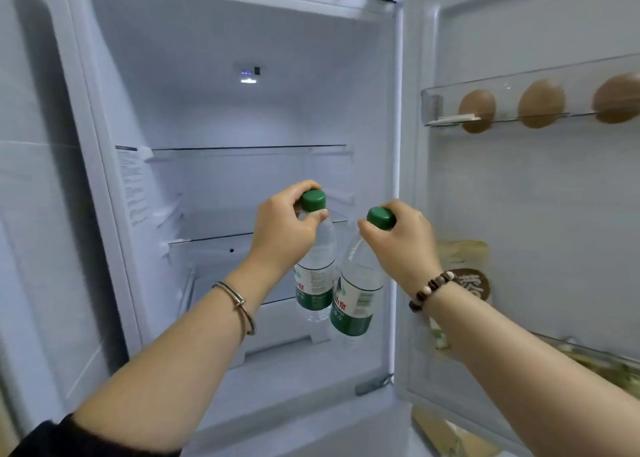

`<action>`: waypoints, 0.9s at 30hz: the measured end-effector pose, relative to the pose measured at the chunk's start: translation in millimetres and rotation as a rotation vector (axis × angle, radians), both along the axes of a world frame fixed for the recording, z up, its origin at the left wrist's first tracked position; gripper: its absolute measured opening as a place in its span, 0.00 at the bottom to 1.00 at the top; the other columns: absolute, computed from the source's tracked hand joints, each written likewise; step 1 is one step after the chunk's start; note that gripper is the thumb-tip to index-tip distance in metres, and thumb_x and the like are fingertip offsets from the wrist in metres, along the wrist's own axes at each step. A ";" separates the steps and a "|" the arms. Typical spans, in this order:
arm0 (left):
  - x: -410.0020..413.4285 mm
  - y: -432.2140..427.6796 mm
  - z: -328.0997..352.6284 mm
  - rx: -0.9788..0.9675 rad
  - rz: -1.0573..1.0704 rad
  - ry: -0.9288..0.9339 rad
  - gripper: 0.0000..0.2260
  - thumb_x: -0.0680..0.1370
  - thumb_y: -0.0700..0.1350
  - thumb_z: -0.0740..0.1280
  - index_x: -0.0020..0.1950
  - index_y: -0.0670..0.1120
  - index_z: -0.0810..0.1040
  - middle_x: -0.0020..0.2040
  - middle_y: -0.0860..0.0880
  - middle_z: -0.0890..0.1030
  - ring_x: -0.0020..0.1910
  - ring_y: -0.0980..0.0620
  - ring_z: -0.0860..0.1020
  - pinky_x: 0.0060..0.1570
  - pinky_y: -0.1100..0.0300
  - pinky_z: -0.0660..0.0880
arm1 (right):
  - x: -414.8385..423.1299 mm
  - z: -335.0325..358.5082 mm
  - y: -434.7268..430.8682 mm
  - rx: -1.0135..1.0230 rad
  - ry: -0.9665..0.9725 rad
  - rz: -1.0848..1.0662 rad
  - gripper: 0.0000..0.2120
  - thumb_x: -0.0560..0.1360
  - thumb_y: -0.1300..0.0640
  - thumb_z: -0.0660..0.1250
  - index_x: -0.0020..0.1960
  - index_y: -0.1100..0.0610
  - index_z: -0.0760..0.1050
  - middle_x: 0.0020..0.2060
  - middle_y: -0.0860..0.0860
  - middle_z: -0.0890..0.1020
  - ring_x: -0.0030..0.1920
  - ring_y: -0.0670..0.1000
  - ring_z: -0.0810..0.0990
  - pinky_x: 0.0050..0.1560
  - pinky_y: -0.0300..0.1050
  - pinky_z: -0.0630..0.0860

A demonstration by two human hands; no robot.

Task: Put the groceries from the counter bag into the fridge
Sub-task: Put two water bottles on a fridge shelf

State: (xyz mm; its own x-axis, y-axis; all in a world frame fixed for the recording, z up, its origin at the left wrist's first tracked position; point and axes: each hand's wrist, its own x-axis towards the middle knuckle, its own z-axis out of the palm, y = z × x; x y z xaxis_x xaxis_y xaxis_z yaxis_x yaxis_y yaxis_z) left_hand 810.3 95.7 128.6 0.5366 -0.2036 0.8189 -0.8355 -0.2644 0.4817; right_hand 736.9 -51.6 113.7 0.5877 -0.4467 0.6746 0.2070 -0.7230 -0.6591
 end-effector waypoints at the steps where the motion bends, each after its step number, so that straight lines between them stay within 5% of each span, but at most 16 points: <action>1: 13.7 4.1 -1.3 0.005 0.019 -0.015 0.11 0.72 0.38 0.72 0.53 0.45 0.79 0.41 0.53 0.78 0.40 0.53 0.77 0.41 0.70 0.72 | 14.1 0.8 3.9 0.009 0.001 -0.001 0.08 0.72 0.53 0.68 0.41 0.57 0.72 0.33 0.47 0.75 0.34 0.49 0.73 0.32 0.42 0.69; 4: 55.2 15.2 -10.8 -0.033 0.068 -0.026 0.10 0.72 0.38 0.72 0.52 0.44 0.79 0.40 0.52 0.78 0.37 0.55 0.75 0.39 0.66 0.72 | 58.1 -1.7 15.9 0.050 -0.005 -0.003 0.08 0.73 0.54 0.67 0.42 0.57 0.70 0.33 0.48 0.75 0.33 0.49 0.72 0.30 0.41 0.67; 7: 91.2 23.1 -18.8 -0.077 0.113 0.002 0.11 0.72 0.37 0.72 0.53 0.44 0.79 0.40 0.52 0.77 0.36 0.59 0.73 0.38 0.74 0.70 | 96.6 -4.2 26.6 0.035 0.019 -0.027 0.08 0.73 0.54 0.66 0.42 0.57 0.70 0.34 0.49 0.74 0.33 0.50 0.71 0.29 0.41 0.64; 15: 155.2 26.3 -11.4 -0.126 0.148 0.006 0.13 0.73 0.37 0.71 0.57 0.42 0.79 0.45 0.52 0.78 0.44 0.52 0.77 0.46 0.71 0.72 | 176.7 14.0 30.5 -0.021 -0.041 -0.059 0.07 0.73 0.54 0.65 0.43 0.58 0.70 0.39 0.51 0.76 0.37 0.51 0.72 0.33 0.42 0.63; 20: 173.0 21.7 -60.8 -0.067 0.186 -0.126 0.15 0.73 0.37 0.70 0.59 0.40 0.77 0.47 0.51 0.77 0.46 0.58 0.74 0.49 0.67 0.73 | 210.8 -30.1 29.2 0.090 -0.064 -0.059 0.08 0.74 0.54 0.65 0.43 0.58 0.69 0.40 0.51 0.77 0.35 0.50 0.73 0.32 0.41 0.64; 27: 186.5 18.1 -93.4 -0.003 0.194 -0.219 0.16 0.72 0.36 0.68 0.59 0.34 0.76 0.51 0.44 0.80 0.51 0.56 0.75 0.57 0.73 0.69 | 234.1 -61.4 31.8 0.043 -0.147 -0.045 0.07 0.73 0.56 0.68 0.43 0.55 0.70 0.40 0.48 0.75 0.37 0.47 0.71 0.35 0.38 0.62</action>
